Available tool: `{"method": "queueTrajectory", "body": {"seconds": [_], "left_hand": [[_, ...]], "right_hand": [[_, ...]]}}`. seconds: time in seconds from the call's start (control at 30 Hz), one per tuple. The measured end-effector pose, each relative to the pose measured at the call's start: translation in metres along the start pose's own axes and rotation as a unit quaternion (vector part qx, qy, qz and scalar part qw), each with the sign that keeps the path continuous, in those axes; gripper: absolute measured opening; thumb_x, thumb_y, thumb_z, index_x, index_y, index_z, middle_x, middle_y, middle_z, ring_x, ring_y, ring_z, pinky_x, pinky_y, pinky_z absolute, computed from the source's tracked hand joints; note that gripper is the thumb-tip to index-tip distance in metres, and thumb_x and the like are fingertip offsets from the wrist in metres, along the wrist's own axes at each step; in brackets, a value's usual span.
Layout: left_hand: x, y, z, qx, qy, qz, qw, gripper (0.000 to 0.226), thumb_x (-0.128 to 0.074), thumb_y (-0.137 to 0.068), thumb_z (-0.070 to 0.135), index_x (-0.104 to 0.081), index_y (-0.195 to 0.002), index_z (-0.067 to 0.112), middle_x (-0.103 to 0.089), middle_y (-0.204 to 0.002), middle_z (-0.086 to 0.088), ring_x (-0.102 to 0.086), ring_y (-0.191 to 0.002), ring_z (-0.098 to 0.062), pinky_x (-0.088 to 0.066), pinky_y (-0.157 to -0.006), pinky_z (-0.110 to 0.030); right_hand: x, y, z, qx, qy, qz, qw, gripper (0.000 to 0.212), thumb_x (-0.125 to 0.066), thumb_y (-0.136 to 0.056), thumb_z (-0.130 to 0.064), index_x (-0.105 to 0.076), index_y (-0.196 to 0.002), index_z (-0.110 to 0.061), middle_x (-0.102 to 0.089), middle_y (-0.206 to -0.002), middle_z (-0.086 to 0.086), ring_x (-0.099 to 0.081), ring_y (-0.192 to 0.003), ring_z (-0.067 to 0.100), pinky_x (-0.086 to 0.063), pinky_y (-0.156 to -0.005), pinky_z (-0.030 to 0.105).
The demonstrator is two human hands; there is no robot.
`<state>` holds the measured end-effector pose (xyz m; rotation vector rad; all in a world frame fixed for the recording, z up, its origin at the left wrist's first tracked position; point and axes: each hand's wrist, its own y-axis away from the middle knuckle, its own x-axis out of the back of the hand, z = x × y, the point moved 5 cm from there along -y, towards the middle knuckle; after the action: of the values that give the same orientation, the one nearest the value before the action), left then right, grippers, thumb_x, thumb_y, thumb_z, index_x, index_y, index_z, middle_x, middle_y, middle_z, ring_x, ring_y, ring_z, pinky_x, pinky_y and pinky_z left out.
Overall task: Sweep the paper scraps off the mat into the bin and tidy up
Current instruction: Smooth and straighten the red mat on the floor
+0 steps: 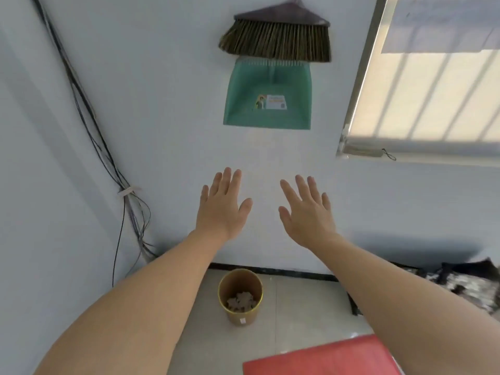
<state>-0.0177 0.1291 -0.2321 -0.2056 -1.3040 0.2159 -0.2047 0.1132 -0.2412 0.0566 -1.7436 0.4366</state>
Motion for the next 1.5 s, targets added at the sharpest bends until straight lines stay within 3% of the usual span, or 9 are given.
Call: {"method": "queueTrajectory", "body": {"seconds": [0.3, 0.43, 0.57, 0.97, 1.17, 1.33, 1.5], "left_hand": [[-0.243, 0.161, -0.016, 0.071, 0.033, -0.171, 0.982, 0.067, -0.036, -0.1, 0.046, -0.013, -0.157, 0.02, -0.008, -0.165, -0.007, -0.006, -0.151, -0.026, -0.011, -0.118, -0.049], [-0.366, 0.235, -0.031, 0.086, 0.043, -0.251, 0.963, 0.067, -0.038, -0.1, 0.044, -0.011, -0.157, 0.021, -0.005, -0.165, -0.005, -0.005, -0.151, -0.024, -0.009, -0.118, -0.044], [-0.483, 0.303, -0.05, 0.113, 0.056, -0.313, 0.941, 0.069, -0.038, -0.099, 0.044, -0.009, -0.157, 0.022, -0.003, -0.165, -0.004, -0.003, -0.151, -0.023, -0.009, -0.12, -0.047], [-0.812, 0.413, -0.138, 0.194, 0.052, -0.374, 0.906, 0.083, -0.054, -0.091, 0.052, -0.01, -0.156, 0.027, 0.0, -0.165, -0.003, -0.002, -0.151, -0.026, -0.02, -0.118, -0.049], [-0.894, 0.432, -0.167, 0.19, 0.024, -0.38, 0.905, 0.087, -0.057, -0.088, 0.055, -0.01, -0.157, 0.028, 0.0, -0.165, -0.009, -0.001, -0.151, -0.03, -0.015, -0.121, -0.043], [-0.917, 0.438, -0.158, 0.187, 0.017, -0.401, 0.897, 0.094, -0.062, -0.084, 0.06, -0.008, -0.156, 0.032, 0.006, -0.164, -0.011, 0.003, -0.151, -0.032, -0.011, -0.122, -0.043], [-0.923, 0.445, -0.145, 0.181, -0.001, -0.396, 0.9, 0.103, -0.068, -0.079, 0.059, -0.004, -0.156, 0.033, 0.012, -0.164, -0.011, 0.008, -0.15, -0.035, -0.006, -0.12, -0.04]], "right_hand": [[-0.217, 0.162, 0.064, -0.063, -0.035, -0.175, 0.982, 0.059, -0.038, -0.099, -0.041, -0.013, -0.152, -0.031, -0.005, -0.162, 0.006, 0.004, -0.149, 0.028, -0.014, -0.114, 0.06], [-0.335, 0.242, 0.088, -0.118, -0.048, -0.246, 0.961, 0.057, -0.038, -0.099, -0.04, -0.018, -0.151, -0.031, -0.006, -0.162, 0.006, 0.003, -0.149, 0.029, -0.014, -0.114, 0.061], [-0.446, 0.313, 0.106, -0.145, -0.047, -0.305, 0.94, 0.058, -0.038, -0.097, -0.038, -0.016, -0.151, -0.031, -0.003, -0.162, 0.005, 0.005, -0.149, 0.027, -0.012, -0.115, 0.061], [-0.77, 0.419, 0.186, -0.205, -0.09, -0.365, 0.904, 0.059, -0.04, -0.098, -0.044, -0.017, -0.152, -0.032, 0.002, -0.163, 0.002, 0.009, -0.149, 0.027, -0.014, -0.111, 0.068], [-0.863, 0.435, 0.206, -0.201, -0.098, -0.375, 0.899, 0.068, -0.048, -0.094, -0.05, -0.014, -0.151, -0.041, 0.008, -0.163, -0.002, 0.014, -0.148, 0.026, -0.015, -0.108, 0.072], [-0.886, 0.441, 0.223, -0.228, -0.106, -0.383, 0.889, 0.074, -0.052, -0.089, -0.059, -0.011, -0.149, -0.047, 0.015, -0.161, -0.004, 0.02, -0.147, 0.029, -0.017, -0.101, 0.078], [-0.893, 0.466, 0.225, -0.233, -0.07, -0.405, 0.881, 0.09, -0.052, -0.083, -0.067, 0.007, -0.148, -0.048, 0.03, -0.157, -0.004, 0.026, -0.144, 0.031, -0.012, -0.1, 0.079]]}}
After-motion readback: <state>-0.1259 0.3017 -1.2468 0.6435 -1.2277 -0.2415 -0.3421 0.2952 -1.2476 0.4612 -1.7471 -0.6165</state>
